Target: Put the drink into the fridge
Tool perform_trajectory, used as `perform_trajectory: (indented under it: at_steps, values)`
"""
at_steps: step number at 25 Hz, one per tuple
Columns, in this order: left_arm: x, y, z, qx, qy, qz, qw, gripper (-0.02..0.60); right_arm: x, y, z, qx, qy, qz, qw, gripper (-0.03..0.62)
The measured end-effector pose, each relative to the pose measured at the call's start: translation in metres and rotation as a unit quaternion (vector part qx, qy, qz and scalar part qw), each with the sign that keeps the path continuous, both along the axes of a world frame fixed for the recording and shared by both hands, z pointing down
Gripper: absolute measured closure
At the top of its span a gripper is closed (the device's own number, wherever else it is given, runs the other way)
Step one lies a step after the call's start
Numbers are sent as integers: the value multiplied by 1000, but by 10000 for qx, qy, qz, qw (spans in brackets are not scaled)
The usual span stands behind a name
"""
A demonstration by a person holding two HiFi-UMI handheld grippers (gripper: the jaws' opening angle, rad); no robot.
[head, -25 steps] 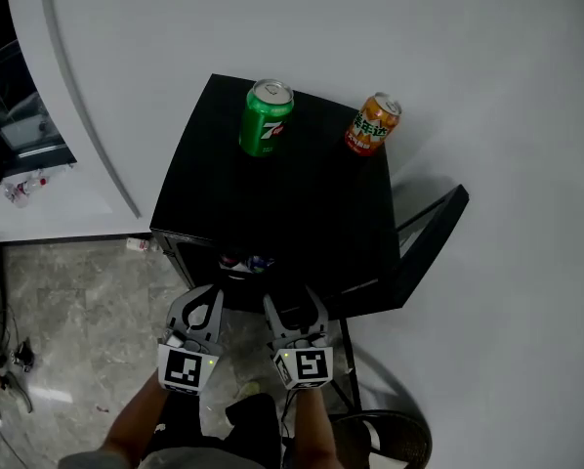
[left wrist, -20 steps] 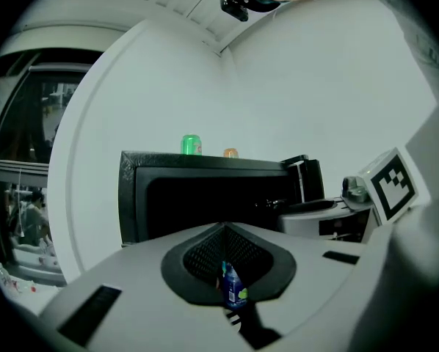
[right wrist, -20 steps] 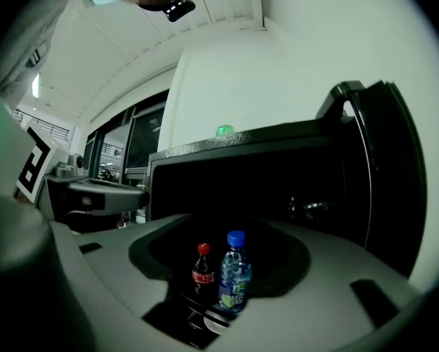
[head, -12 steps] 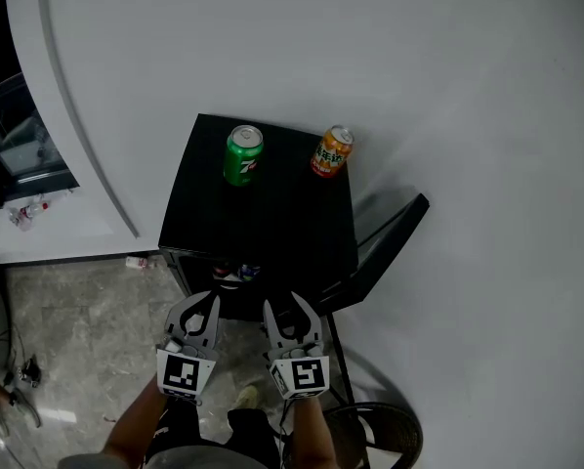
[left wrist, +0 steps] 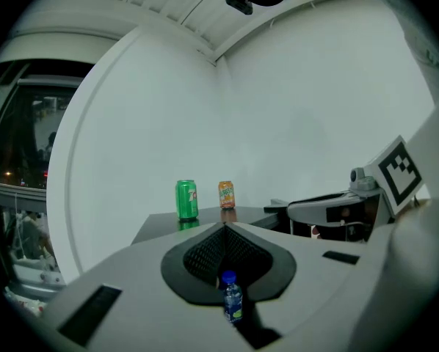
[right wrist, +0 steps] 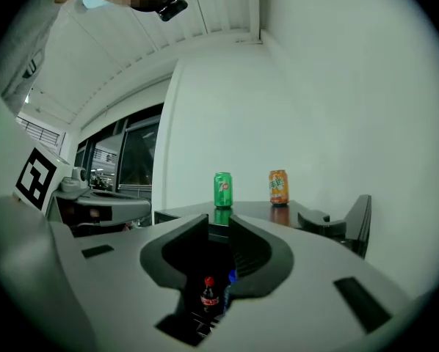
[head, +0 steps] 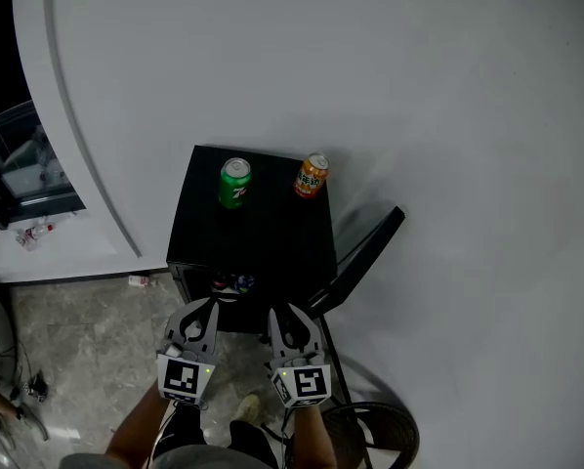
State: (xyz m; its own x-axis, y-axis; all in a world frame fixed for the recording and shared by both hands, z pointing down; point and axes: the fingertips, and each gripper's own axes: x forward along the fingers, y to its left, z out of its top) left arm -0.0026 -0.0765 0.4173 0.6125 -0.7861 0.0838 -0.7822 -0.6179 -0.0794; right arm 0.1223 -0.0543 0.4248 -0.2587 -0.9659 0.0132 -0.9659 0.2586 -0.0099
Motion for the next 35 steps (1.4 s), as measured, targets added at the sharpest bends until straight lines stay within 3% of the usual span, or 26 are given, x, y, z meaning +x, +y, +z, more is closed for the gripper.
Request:
perform_trajectory:
  at_steps: [20,35]
  values:
    - [-15,41,-30,-66,-19,150,9999,577,4,51,-36,-20,174,313,9994,526]
    - [-13,36,-34,-22,67,231,9997,577,-2,50,-33,-4,192,311,9993,526]
